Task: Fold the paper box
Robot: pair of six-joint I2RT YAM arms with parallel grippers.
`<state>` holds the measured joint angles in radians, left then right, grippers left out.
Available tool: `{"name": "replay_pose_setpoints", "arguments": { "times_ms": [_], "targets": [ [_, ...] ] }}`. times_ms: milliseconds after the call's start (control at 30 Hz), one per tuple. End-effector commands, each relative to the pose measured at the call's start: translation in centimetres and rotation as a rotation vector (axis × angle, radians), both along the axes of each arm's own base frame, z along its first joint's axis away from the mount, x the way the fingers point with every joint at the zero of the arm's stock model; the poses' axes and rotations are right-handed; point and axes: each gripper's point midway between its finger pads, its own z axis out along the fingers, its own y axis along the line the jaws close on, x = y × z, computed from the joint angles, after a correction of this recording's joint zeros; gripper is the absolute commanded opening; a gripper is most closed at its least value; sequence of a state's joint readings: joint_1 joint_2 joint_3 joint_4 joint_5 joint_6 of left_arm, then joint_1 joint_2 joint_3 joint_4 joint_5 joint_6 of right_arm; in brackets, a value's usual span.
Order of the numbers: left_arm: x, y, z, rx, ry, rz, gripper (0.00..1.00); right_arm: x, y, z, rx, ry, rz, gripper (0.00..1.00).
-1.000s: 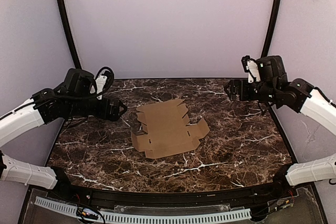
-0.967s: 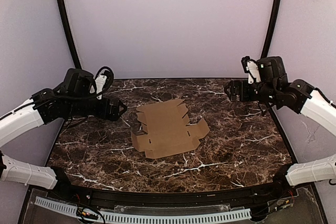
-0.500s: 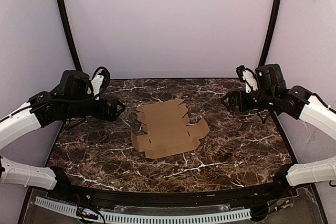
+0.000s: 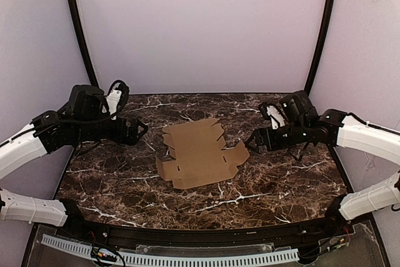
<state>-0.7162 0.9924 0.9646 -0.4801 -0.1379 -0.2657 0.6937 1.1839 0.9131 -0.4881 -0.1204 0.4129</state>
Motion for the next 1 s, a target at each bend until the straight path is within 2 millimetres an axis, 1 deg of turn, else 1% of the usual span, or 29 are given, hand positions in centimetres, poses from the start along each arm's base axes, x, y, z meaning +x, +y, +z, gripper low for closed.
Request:
{"name": "replay_pose_setpoints", "arguments": {
  "times_ms": [0,100,233,300,400,467,567,633,767,967],
  "targets": [
    [-0.6,0.2,-0.6,0.005,0.007,-0.014,1.00,-1.2,2.3,-2.6,0.036,0.096,0.009,0.80],
    [-0.7,0.2,-0.8,0.002,0.013,-0.014,1.00,-1.3,3.4,-4.0,0.049,0.128,0.005,0.71],
    [-0.9,0.2,-1.0,-0.004,0.020,-0.020,1.00,-1.2,4.2,-6.2,0.045,0.174,-0.010,0.66],
    [-1.0,0.3,-1.1,-0.006,0.021,-0.017,1.00,-0.9,4.6,-6.9,0.051,0.184,-0.016,0.64],
    [-1.2,0.5,-1.3,-0.002,0.026,-0.011,1.00,-0.6,5.2,-7.8,0.053,0.199,-0.023,0.57],
    [-1.3,0.7,-1.4,-0.002,0.026,-0.008,1.00,-0.3,5.4,-8.6,0.045,0.206,-0.030,0.55],
    [-1.5,0.9,-1.4,-0.001,0.025,-0.004,1.00,0.0,5.4,-9.5,0.032,0.212,-0.044,0.47],
    [-1.6,1.1,-1.4,0.003,0.025,0.002,1.00,0.1,5.5,-10.1,0.026,0.221,-0.044,0.44],
    [-1.8,1.4,-1.4,0.008,0.026,0.005,1.00,0.1,5.6,-11.2,0.019,0.236,-0.050,0.42],
    [-1.8,1.6,-1.3,0.014,0.025,0.009,1.00,0.0,5.8,-12.7,0.010,0.258,-0.049,0.35]
  ]
}}
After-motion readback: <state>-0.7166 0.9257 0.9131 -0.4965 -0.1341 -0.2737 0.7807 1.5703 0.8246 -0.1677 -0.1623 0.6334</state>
